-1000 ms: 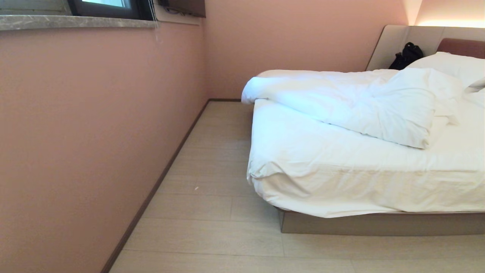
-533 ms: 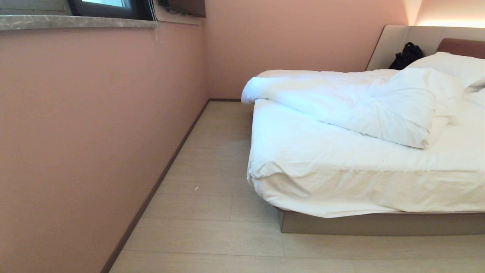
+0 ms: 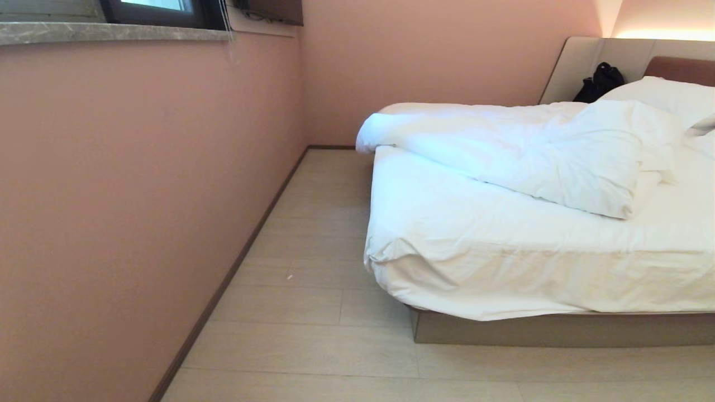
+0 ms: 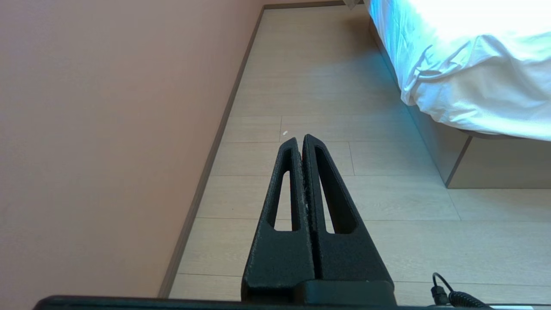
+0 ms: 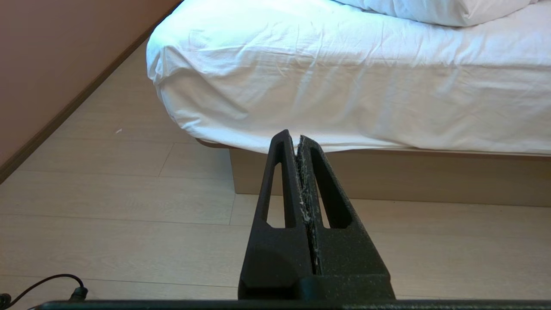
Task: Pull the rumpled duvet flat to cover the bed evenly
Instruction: Hold the folded corner of the quilt
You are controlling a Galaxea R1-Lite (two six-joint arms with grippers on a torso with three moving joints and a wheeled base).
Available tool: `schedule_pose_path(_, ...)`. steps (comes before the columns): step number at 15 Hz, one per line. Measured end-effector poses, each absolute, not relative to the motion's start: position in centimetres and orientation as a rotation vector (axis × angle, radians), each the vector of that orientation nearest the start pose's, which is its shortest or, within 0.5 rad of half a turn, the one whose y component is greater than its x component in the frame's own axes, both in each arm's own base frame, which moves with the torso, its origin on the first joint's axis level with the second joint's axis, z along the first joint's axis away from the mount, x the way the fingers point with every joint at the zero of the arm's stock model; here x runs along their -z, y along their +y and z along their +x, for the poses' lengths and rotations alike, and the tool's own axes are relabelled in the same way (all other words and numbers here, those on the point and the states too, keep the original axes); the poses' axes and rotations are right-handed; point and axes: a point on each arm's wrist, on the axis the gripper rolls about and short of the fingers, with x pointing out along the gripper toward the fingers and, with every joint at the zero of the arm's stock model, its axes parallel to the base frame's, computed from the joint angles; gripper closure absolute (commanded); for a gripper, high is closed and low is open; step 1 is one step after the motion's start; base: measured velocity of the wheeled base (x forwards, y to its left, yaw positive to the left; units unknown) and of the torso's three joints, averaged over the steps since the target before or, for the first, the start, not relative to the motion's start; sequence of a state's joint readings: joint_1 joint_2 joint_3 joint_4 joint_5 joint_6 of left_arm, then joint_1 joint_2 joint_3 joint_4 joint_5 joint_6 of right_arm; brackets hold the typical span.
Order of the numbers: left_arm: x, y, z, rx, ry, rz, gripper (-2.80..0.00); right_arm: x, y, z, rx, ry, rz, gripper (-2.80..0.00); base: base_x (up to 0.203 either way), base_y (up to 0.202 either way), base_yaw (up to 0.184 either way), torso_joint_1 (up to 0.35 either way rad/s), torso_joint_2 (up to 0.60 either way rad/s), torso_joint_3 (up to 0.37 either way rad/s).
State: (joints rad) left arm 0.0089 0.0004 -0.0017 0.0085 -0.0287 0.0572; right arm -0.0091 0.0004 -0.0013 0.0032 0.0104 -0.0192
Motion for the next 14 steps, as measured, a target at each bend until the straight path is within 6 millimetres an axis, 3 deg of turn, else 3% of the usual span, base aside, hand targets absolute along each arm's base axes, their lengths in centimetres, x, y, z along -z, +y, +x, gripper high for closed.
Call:
schedule_pose_path(3,-7.51,-0.09,-2.29,0.02,0.006,0.059,0.0,-7.56,0.04,-2.29,-0.002,0.002,-0.02,0.0,0.042,0.0,0.0,-0.003,0.0,0.001)
schedule_pose_path(14,-7.49,-0.08,-2.29,0.02,0.008,0.061,0.0,-7.56,0.04,-2.29,-0.001,0.002,-0.02,0.0,0.195,0.0,0.0,0.004,0.0,0.002)
